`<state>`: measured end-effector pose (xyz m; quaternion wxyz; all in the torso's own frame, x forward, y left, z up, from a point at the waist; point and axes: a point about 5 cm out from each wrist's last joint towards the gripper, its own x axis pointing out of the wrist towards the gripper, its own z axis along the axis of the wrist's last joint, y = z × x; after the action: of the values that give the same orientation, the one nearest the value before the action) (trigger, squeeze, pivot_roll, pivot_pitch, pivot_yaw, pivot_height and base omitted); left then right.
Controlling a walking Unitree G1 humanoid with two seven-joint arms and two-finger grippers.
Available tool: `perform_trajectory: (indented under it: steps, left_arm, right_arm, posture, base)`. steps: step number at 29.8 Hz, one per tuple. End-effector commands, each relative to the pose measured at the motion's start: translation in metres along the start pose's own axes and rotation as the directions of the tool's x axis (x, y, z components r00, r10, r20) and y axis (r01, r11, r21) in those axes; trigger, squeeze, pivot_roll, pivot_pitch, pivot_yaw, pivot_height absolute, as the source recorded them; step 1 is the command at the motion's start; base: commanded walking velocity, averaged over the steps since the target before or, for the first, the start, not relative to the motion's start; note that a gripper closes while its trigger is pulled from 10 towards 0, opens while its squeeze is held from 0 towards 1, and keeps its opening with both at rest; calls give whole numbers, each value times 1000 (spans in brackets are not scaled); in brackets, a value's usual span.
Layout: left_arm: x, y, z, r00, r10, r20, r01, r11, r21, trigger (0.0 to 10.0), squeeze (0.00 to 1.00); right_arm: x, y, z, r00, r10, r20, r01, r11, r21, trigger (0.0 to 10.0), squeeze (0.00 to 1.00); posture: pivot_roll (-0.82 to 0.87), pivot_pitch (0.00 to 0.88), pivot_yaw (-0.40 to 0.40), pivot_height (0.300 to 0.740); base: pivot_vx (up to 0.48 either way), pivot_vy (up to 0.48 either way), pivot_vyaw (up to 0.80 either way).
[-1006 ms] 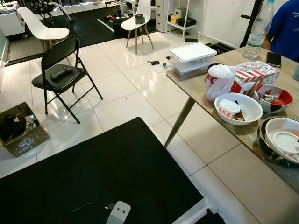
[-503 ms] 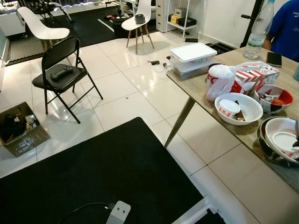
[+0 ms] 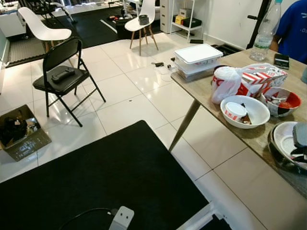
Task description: Restocking fridge
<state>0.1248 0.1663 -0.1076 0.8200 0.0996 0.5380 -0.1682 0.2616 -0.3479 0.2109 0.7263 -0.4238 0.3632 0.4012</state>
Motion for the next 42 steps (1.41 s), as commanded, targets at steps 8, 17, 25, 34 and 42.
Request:
perform_trajectory:
  steps: [8, 17, 25, 34, 42]
  left_arm:
    - [-2, -13, -28, 993, -54, -107, 51, 998, -28, 10000, 0]
    - [-2, -13, -28, 993, -53, -105, 50, 998, -29, 10000, 0]
    - [-2, -15, -27, 993, -58, -103, 55, 998, -29, 10000, 0]
    - [-2, -15, -26, 993, -59, -101, 56, 998, -28, 10000, 0]
    - [-2, -14, -26, 993, -60, -100, 57, 998, -27, 10000, 0]
  right_arm:
    - [-5, -4, 9, 998, -46, 34, 47, 999, -22, 0, 0]
    - [-10, -9, 24, 987, -87, 138, 93, 995, -36, 10000, 737]
    - [-10, -6, 13, 995, -83, 62, 84, 996, -18, 10000, 1000]
    - [-17, -9, -11, 987, -141, -74, 143, 989, 26, 10000, 0]
    - [-31, -17, -9, 976, -212, -38, 213, 977, 22, 10000, 0]
  posture:
    - [-49, 0, -7, 740]
    - [-49, 0, -7, 740]
    - [-52, 0, -9, 740]
    - [-52, 0, -9, 740]
    - [-52, 0, -9, 740]
  base:
    - [0, 0, 0]
    - [0, 0, 0]
    - [0, 0, 0]
    - [0, 0, 0]
    - [0, 0, 0]
